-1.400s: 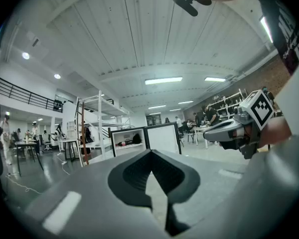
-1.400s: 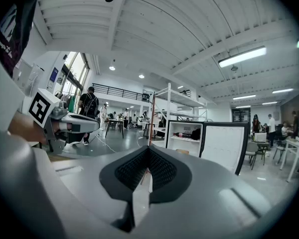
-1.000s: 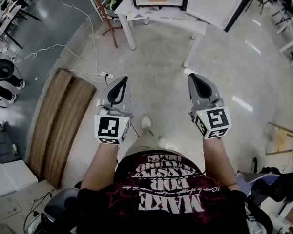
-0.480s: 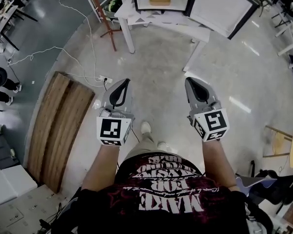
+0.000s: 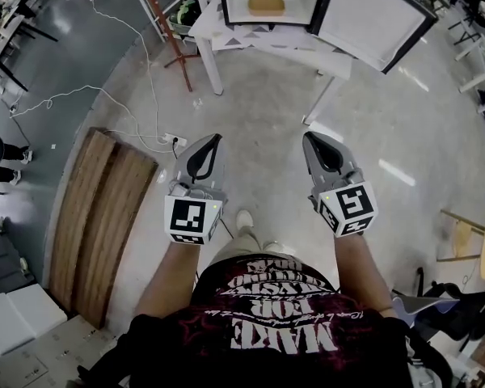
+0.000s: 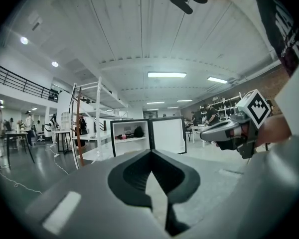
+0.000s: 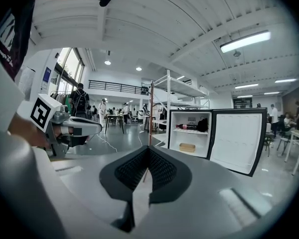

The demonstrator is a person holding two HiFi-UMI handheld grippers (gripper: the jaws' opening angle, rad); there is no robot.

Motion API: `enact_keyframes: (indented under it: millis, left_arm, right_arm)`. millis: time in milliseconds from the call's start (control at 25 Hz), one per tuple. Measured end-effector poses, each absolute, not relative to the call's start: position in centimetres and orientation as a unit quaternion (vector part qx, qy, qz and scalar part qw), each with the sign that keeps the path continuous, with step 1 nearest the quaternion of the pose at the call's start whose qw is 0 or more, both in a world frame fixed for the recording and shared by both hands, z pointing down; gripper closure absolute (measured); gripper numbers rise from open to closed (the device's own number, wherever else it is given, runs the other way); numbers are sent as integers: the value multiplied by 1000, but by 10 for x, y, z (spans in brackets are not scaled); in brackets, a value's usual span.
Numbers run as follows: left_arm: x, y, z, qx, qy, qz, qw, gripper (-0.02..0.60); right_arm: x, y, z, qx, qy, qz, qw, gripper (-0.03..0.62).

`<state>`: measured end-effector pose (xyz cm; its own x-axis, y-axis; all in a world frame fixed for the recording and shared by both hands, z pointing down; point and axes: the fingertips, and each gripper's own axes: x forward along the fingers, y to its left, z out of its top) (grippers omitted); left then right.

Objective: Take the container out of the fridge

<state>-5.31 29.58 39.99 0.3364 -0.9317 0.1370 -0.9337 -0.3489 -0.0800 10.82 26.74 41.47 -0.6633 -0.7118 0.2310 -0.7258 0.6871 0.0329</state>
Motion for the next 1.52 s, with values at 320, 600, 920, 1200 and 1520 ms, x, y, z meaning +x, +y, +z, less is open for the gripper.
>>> enact_keyframes:
  millis: [320,600,920,1200,1520]
  left_arm:
    - [-57,262,391,833,-548,70,2,581]
    - [-62,242,386,847,-528,61,0,581]
    - [-81,235,390,850,-523,58,3,581]
    - [-90,240,396,851,-522,60,8,581]
    - [-90,241,391,849,-525,58,3,581]
  right_arm:
    - [96,243,400,411,-905,28,107,585]
    - [99,231,391,437,-892,27,111,583]
    - [83,226,393,439,-891,42,107,582]
    - [75,226,393,436,-893,47,105,582]
    - [76,225,386,432,-895,42,102,582]
